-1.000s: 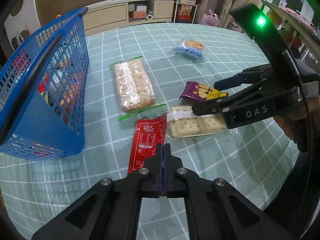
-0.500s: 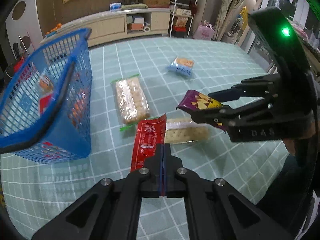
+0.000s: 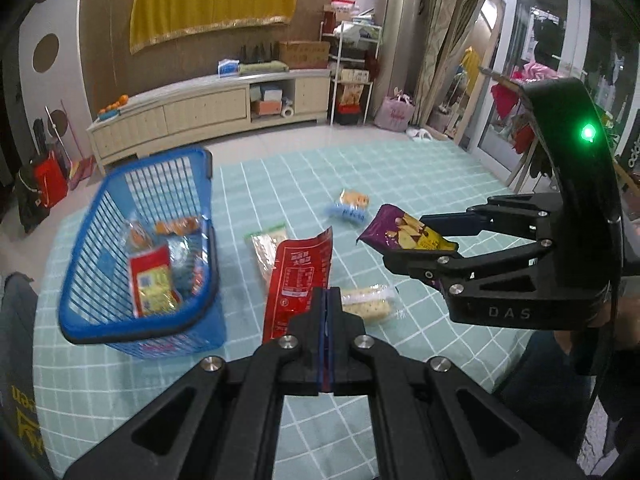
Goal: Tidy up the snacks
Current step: 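Carry the red packet and purple chips bag to the basket and release them inside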
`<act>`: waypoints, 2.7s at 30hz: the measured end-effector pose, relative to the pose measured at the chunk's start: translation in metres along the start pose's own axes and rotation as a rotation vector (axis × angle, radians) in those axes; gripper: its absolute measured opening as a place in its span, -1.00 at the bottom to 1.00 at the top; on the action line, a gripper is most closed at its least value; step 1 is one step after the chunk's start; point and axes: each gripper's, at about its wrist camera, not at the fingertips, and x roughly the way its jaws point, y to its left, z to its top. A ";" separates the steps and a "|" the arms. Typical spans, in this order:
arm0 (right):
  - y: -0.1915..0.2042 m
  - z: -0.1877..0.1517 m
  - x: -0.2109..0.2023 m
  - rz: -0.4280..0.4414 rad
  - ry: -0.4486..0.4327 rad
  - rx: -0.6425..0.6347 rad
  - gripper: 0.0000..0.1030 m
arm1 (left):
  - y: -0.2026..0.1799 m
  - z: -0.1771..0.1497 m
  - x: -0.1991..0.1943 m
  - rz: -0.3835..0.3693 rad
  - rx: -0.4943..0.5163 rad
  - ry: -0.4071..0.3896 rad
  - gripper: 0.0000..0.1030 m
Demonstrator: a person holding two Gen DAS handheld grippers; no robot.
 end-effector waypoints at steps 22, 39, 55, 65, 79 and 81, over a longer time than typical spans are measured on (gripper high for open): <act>0.080 0.094 0.012 -0.087 -0.078 -0.138 0.06 | 0.107 0.057 -0.008 0.066 0.015 -0.006 -0.99; 0.065 0.102 0.068 -0.076 0.018 -0.094 0.06 | 0.133 0.048 0.056 0.035 0.004 0.074 -0.99; 0.033 0.117 0.093 -0.077 0.038 -0.043 0.06 | 0.151 0.070 0.094 0.080 -0.004 0.139 0.23; 0.050 0.130 0.077 0.003 0.017 -0.050 0.06 | 0.174 0.063 0.053 0.135 -0.066 0.110 0.50; 0.078 0.158 0.114 0.036 0.063 -0.105 0.06 | 0.212 0.057 0.038 0.201 -0.119 0.109 0.50; 0.079 0.159 0.119 0.025 0.072 -0.114 0.06 | 0.213 0.057 0.040 0.205 -0.121 0.109 0.50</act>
